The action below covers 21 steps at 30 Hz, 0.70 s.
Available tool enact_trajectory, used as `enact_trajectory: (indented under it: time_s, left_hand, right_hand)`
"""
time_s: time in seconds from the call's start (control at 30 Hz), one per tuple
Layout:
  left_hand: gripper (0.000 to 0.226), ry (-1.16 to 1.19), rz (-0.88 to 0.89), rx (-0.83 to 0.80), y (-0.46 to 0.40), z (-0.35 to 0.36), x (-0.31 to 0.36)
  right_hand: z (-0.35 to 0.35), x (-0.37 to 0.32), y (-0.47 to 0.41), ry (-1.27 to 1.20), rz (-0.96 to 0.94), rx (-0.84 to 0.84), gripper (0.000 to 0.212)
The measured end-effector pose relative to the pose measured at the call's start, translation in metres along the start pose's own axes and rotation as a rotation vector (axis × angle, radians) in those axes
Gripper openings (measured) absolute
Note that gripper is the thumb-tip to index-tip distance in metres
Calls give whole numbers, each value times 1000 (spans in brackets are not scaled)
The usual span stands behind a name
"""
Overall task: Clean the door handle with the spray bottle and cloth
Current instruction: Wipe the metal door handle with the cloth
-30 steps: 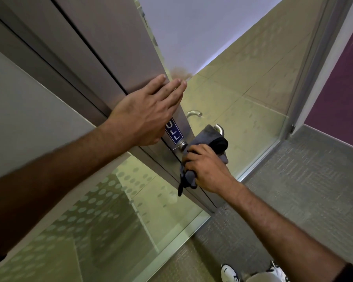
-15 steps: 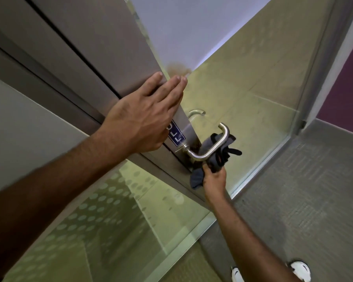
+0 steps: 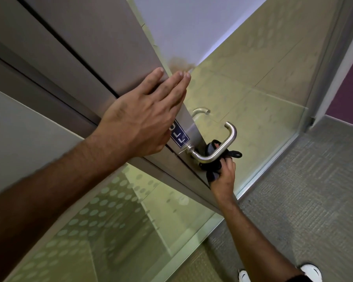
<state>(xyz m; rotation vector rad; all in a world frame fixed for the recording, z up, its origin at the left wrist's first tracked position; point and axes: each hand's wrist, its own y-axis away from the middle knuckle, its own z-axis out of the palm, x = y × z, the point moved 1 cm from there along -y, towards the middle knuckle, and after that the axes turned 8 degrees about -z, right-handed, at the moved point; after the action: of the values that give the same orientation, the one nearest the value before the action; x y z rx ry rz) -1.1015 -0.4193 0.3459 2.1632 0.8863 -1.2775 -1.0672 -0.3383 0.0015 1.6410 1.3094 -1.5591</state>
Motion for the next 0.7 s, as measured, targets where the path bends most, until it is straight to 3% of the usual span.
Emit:
enact_trajectory:
  time_s: [0.1, 0.17, 0.23, 0.37, 0.43, 0.6, 0.7]
  left_hand:
    - [82, 9, -4, 2, -1, 2, 0]
    - [82, 22, -6, 2, -1, 2, 0]
    - [82, 28, -5, 12, -1, 4, 1]
    - [84, 31, -11, 24, -2, 8, 2]
    - [85, 60, -4, 9, -4, 8, 9]
    - [85, 105, 5, -33, -9, 11, 29]
    - [85, 101, 4, -27, -11, 12, 29]
  right_hand:
    - [6, -20, -14, -418, 128, 128, 56]
    - [19, -30, -17, -488, 210, 150, 62]
    - [23, -27, -13, -359, 171, 54, 66]
    - [2, -4, -32, 30, -361, -130, 65]
    - [-3, 0, -44, 239, -527, -187, 64]
    - [-15, 23, -37, 416, -574, -316, 45]
    - [-20, 31, -19, 387, -540, -325, 44]
